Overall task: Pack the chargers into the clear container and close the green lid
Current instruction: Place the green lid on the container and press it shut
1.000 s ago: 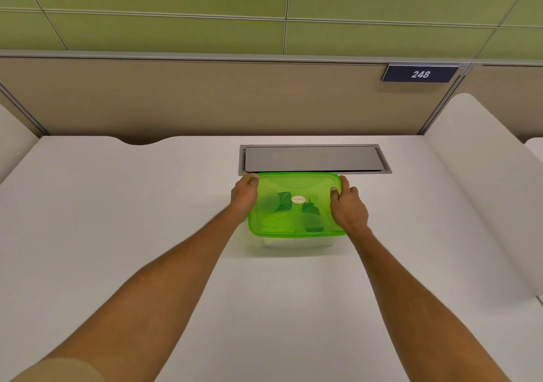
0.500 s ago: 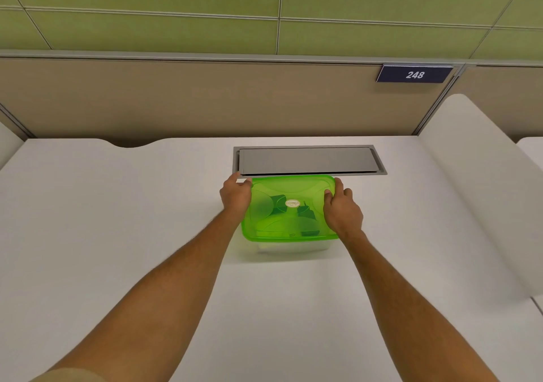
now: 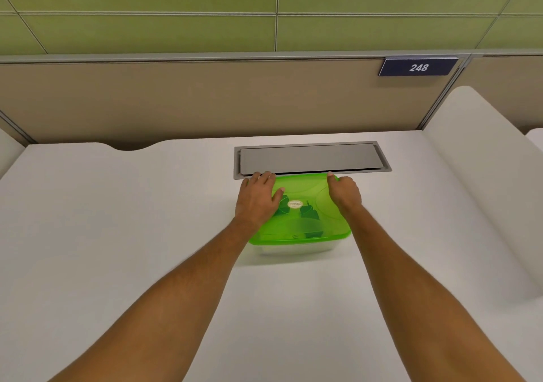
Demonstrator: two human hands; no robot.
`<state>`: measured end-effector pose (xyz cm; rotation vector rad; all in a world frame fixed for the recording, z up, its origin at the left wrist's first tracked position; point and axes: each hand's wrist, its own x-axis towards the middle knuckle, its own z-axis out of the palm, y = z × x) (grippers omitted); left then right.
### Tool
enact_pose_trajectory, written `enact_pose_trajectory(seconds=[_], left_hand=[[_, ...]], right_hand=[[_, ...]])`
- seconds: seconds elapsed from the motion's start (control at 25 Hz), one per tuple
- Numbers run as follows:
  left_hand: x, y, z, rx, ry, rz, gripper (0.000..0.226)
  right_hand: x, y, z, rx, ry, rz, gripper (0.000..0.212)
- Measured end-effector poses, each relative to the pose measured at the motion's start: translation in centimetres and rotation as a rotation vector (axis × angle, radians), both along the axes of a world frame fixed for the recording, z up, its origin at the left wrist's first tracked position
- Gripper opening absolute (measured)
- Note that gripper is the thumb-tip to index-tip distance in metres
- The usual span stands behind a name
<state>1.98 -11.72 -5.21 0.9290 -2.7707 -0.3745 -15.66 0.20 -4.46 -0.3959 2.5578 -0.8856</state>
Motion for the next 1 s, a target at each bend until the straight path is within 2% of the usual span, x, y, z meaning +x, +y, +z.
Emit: enact_pose_trajectory(seconds=[0.44, 1.0], left_hand=[[-0.3, -0.1, -0.4, -0.077, -0.11, -0.047, 0.058], [-0.7, -0.2, -0.3, -0.071, -0.089, -0.071, 0.057]], right_hand=[[-1.6, -2.0, 0.3, -0.145, -0.3, -0.117, 0.056], [-2.5, -1.9, 0.3, -0.123, -0.311, -0.168, 0.055]])
